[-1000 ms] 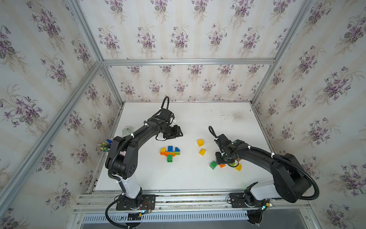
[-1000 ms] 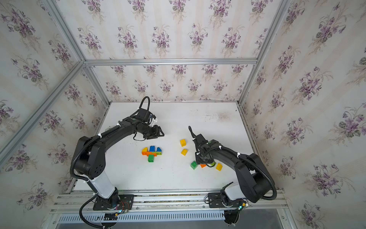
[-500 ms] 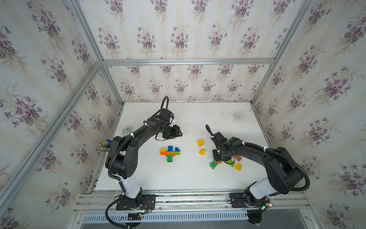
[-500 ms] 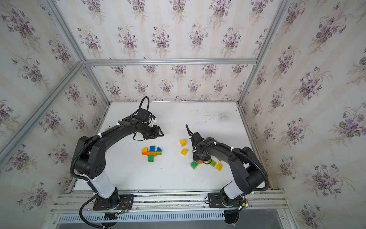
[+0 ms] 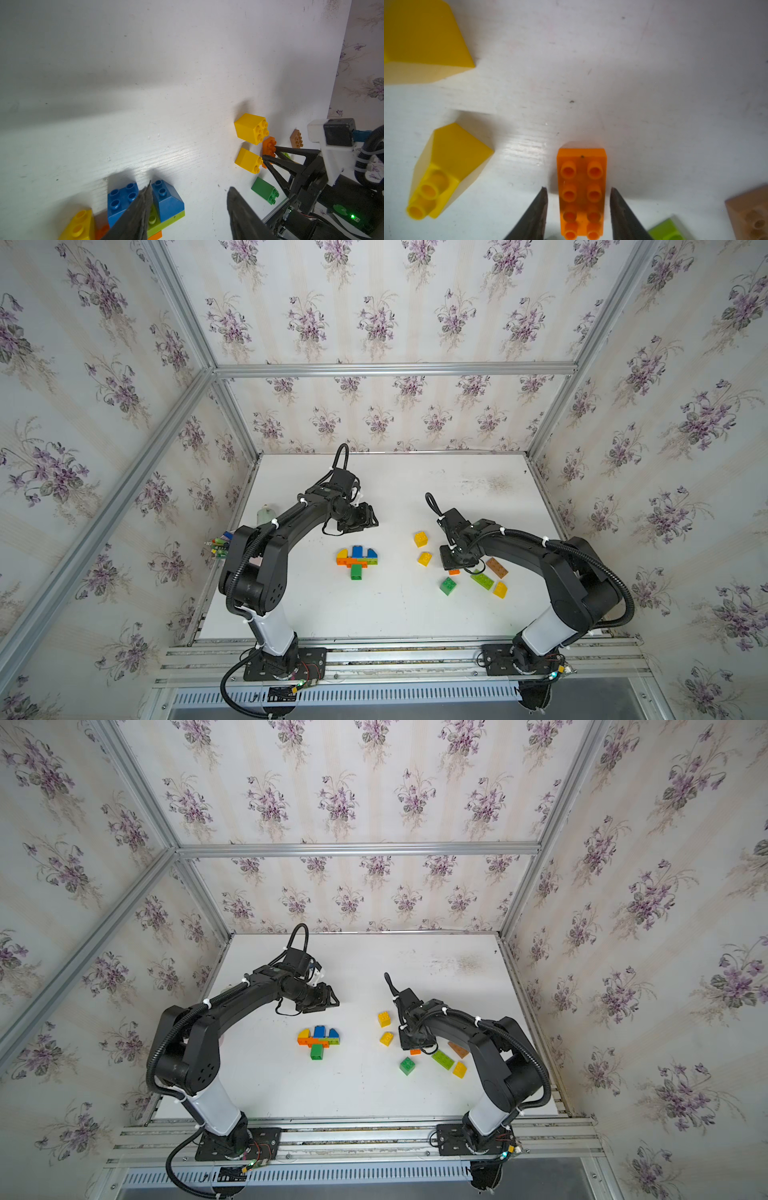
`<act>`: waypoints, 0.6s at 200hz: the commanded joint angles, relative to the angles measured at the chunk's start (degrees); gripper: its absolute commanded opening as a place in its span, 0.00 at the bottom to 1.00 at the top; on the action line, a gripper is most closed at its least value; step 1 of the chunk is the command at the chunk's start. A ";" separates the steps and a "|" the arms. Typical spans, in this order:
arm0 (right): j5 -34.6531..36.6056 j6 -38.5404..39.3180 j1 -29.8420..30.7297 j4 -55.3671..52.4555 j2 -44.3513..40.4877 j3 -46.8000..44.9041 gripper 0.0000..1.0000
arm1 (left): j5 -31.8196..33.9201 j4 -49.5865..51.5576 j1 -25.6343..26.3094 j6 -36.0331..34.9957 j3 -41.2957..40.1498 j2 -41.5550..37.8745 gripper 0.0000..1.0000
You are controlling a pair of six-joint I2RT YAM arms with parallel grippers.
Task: Assemble a fork with lego
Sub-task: Pick up the lego brick from the center of the board.
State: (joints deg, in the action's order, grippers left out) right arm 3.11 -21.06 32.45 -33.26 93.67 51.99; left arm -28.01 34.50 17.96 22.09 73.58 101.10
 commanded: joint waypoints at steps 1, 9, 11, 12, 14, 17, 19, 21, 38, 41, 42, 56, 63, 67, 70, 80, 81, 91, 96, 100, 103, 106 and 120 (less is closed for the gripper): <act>0.54 -0.37 0.07 -0.97 0.81 0.31 0.44 | 0.37 0.06 -0.20 -0.59 0.19 -0.11 0.60; 0.60 -0.39 0.10 -0.94 0.90 0.22 0.43 | 0.44 0.12 -0.29 -0.72 0.12 -0.27 0.60; 0.65 -0.34 0.10 -0.93 0.90 0.22 0.42 | 0.44 0.13 -0.36 -0.77 0.08 -0.28 0.60; 0.70 -0.32 0.09 -0.93 0.90 0.22 0.42 | 0.47 0.13 -0.37 -0.75 0.08 -0.29 0.60; 0.67 -0.41 0.12 -0.93 0.90 0.22 0.42 | 0.49 0.13 -0.37 -0.76 0.12 -0.33 0.60; 0.62 -0.44 0.08 -0.86 0.97 0.22 0.41 | 0.50 0.23 -0.42 -0.69 0.08 -0.41 0.60; 0.61 -0.33 0.12 -0.81 0.98 0.22 0.41 | 0.52 0.22 -0.45 -0.78 0.01 -0.39 0.60; 0.65 -0.42 0.11 -0.77 1.03 0.22 0.40 | 0.53 0.22 -0.46 -0.79 -0.01 -0.38 0.60; 0.92 -0.63 0.16 -0.84 1.59 0.39 0.36 | 0.50 0.23 -0.73 -0.89 -0.25 -0.40 0.60; 0.95 -0.65 0.22 -0.89 1.67 0.40 0.36 | 0.52 0.26 -0.81 -0.88 -0.35 -0.39 0.60; 0.94 -0.65 0.19 -0.91 1.68 0.40 0.36 | 0.55 0.24 -0.81 -0.85 -0.36 -0.43 0.60; 1.26 -0.45 0.33 -1.10 1.69 0.53 0.33 | 0.42 0.07 -0.99 -0.75 -0.70 -0.46 0.60; 1.70 -0.35 0.32 -1.35 1.52 0.72 0.32 | 0.41 0.08 -1.07 -0.75 -0.78 -0.55 0.60; 1.94 -0.24 0.29 -1.49 1.33 0.89 0.32 | 0.42 0.05 -1.12 -0.75 -0.81 -0.55 0.60; 2.12 0.02 0.27 -1.65 1.20 1.06 0.31 | 0.35 0.04 -1.16 -0.75 -0.83 -0.62 0.60; 2.71 1.04 0.32 -2.44 0.54 1.98 0.31 | 0.30 0.12 -1.34 -0.75 -0.89 -0.77 0.61; 2.79 1.16 0.33 -2.57 0.46 2.06 0.31 | 0.27 0.08 -1.34 -0.74 -0.89 -0.79 0.61; 3.53 2.81 0.27 -3.56 -0.42 3.21 0.30 | 0.20 0.09 -1.60 -0.89 -0.77 -0.90 0.61; 3.82 3.91 0.28 -4.05 -0.81 3.81 0.30 | 0.08 0.07 -1.67 -0.86 -0.76 -0.96 0.61; 3.99 4.78 0.17 -4.43 -1.12 4.29 0.30 | 0.00 0.12 -1.74 -0.87 -0.78 -1.06 0.61; 3.85 5.51 0.16 -4.63 -1.38 4.73 0.30 | -0.07 0.13 -1.78 -0.92 -0.73 -1.08 0.61; 3.60 6.24 0.16 -4.82 -1.57 5.11 0.30 | -0.10 0.13 -1.85 -1.03 -0.72 -1.15 0.61; 1.75 10.64 0.16 -5.46 -2.10 7.19 0.30 | -0.35 0.38 -2.10 -1.25 -0.61 -1.18 0.61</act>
State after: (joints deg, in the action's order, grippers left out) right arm 5.26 -17.06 32.60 -36.40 92.73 56.64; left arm -28.18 34.52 16.25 21.91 72.69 100.29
